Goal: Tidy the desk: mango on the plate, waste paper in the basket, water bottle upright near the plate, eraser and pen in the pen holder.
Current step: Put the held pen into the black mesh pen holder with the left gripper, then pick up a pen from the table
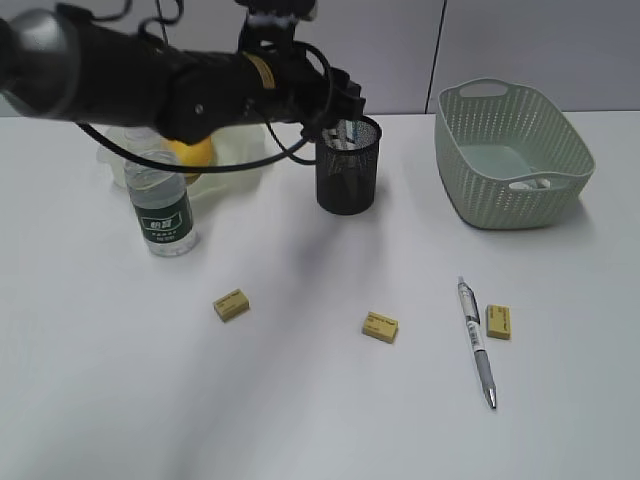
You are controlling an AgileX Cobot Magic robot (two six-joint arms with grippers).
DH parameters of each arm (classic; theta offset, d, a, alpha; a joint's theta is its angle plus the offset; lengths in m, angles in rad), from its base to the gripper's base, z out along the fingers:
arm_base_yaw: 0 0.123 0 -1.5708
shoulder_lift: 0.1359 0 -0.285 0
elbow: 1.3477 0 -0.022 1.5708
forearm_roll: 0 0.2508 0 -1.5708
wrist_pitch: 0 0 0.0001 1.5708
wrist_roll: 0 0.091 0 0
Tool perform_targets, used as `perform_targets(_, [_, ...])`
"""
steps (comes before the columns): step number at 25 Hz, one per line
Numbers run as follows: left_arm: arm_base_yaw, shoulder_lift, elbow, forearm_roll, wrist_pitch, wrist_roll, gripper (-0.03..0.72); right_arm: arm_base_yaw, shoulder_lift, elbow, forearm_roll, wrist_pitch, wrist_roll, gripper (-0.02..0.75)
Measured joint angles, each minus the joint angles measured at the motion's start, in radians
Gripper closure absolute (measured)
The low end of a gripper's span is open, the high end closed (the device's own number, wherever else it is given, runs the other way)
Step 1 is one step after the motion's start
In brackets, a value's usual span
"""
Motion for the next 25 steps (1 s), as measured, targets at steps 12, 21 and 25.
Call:
perform_targets(12, [-0.017, -0.352, -0.104, -0.191, 0.953, 0.0, 0.249, 0.0, 0.0, 0.0, 0.0, 0.0, 0.0, 0.353])
perform_targets(21, [-0.018, -0.369, -0.192, -0.226, 1.364, 0.0, 0.249, 0.0, 0.0, 0.0, 0.0, -0.001, 0.0, 0.353])
perform_targets(25, [0.003, -0.369, -0.202, -0.235, 1.417, 0.0, 0.249, 0.0, 0.0, 0.0, 0.0, -0.001, 0.0, 0.353])
